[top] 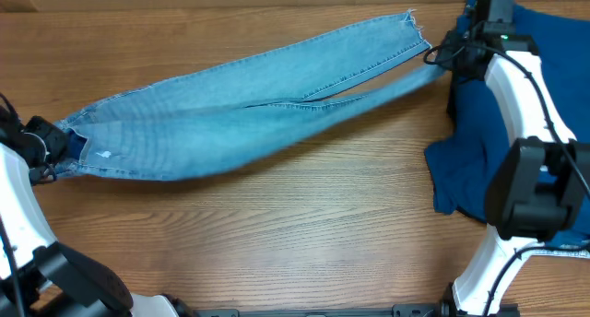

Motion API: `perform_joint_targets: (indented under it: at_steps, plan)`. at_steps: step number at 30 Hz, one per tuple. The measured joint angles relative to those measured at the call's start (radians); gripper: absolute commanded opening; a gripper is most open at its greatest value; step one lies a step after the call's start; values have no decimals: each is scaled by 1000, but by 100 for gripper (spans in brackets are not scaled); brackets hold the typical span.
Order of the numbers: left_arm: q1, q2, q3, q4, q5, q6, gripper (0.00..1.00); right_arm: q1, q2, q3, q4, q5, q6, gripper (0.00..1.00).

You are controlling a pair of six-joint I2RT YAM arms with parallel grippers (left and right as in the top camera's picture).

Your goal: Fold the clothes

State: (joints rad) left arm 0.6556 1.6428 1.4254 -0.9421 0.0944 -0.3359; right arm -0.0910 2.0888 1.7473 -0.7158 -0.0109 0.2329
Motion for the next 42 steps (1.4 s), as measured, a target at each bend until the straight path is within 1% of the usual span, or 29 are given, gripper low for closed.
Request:
perform_joint_targets:
  at_steps: [1,3,6,10,15,20,24,26,30,32,34,36,37,39,40,42]
  plan:
    - [-6,17,0,0,-3,-2,16,5,23,1,15,0,-5,43]
    - [-25,66,0,1,-8,-4,9,16,68,1,16,0,-6,44]
    - [-52,145,0,5,-15,-6,5,28,93,1,-21,0,-16,48]
    - [-77,211,0,9,-17,-6,4,25,93,10,-135,27,-32,51]
    - [-80,221,0,8,-18,-5,4,19,90,64,-280,72,-43,51]
    - [-80,221,0,3,-18,10,4,19,55,183,-513,51,-69,50]
    - [-80,221,0,3,-21,24,4,19,-11,214,-690,2,-107,49]
    - [-80,221,0,12,-21,24,4,19,-21,214,-723,-12,-116,49]
    - [-80,221,0,55,-19,24,4,22,-21,191,-733,-39,-153,49]
    - [-80,222,-1,121,3,24,4,28,-21,176,-731,-43,-171,49]
    - [-80,222,-1,172,37,24,13,40,-21,161,-719,-46,-188,50]
    - [-80,223,-1,233,84,20,32,55,-21,145,-711,-46,-205,50]
    - [-80,223,-1,258,105,6,52,66,-21,128,-707,-49,-215,50]
    - [-80,223,-1,304,146,-14,78,89,-21,100,-705,-53,-230,50]
    - [-80,223,-1,314,155,-26,98,99,-21,90,-702,-53,-234,50]
    - [-80,223,-1,341,175,-52,100,116,-21,69,-687,-53,-241,50]
